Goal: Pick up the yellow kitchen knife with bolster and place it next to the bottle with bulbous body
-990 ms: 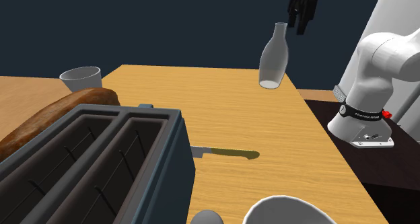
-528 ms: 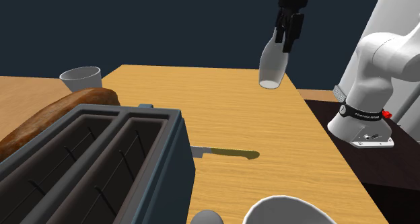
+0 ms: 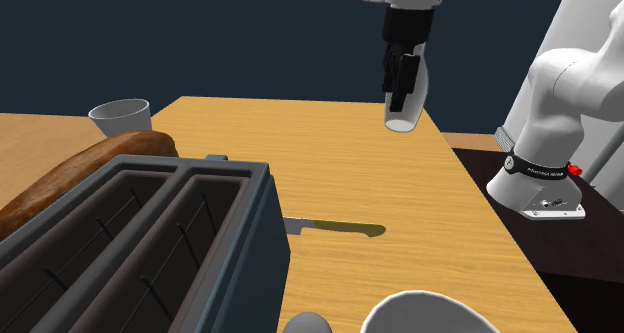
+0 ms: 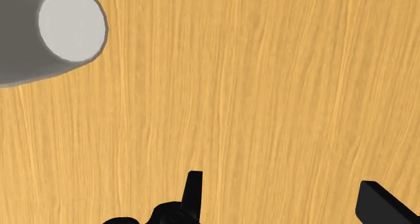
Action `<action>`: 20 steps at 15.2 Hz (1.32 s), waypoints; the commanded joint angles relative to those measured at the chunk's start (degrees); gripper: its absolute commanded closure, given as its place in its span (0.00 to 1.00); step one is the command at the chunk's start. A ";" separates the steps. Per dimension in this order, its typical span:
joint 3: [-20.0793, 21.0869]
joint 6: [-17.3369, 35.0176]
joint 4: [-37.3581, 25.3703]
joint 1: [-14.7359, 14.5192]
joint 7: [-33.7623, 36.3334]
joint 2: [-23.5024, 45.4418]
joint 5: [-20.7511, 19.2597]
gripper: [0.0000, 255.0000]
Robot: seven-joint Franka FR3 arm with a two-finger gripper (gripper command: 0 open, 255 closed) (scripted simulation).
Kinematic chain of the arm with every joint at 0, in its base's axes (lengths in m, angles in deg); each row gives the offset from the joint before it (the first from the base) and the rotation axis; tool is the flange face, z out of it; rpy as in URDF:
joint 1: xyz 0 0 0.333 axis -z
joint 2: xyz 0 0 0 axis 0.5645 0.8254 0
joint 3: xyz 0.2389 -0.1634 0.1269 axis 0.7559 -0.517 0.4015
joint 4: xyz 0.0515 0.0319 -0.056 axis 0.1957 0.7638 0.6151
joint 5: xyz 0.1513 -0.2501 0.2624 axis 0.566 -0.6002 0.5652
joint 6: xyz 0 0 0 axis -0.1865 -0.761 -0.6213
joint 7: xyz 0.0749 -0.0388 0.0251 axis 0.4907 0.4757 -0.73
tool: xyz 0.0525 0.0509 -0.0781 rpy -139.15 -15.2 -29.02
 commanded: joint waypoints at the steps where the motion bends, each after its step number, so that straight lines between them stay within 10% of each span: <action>1: 1.58 2.14 -1.79 -0.30 2.28 3.47 -0.21 0.00; 20: 8.38 9.98 -34.29 -8.41 25.70 43.23 -16.37 0.00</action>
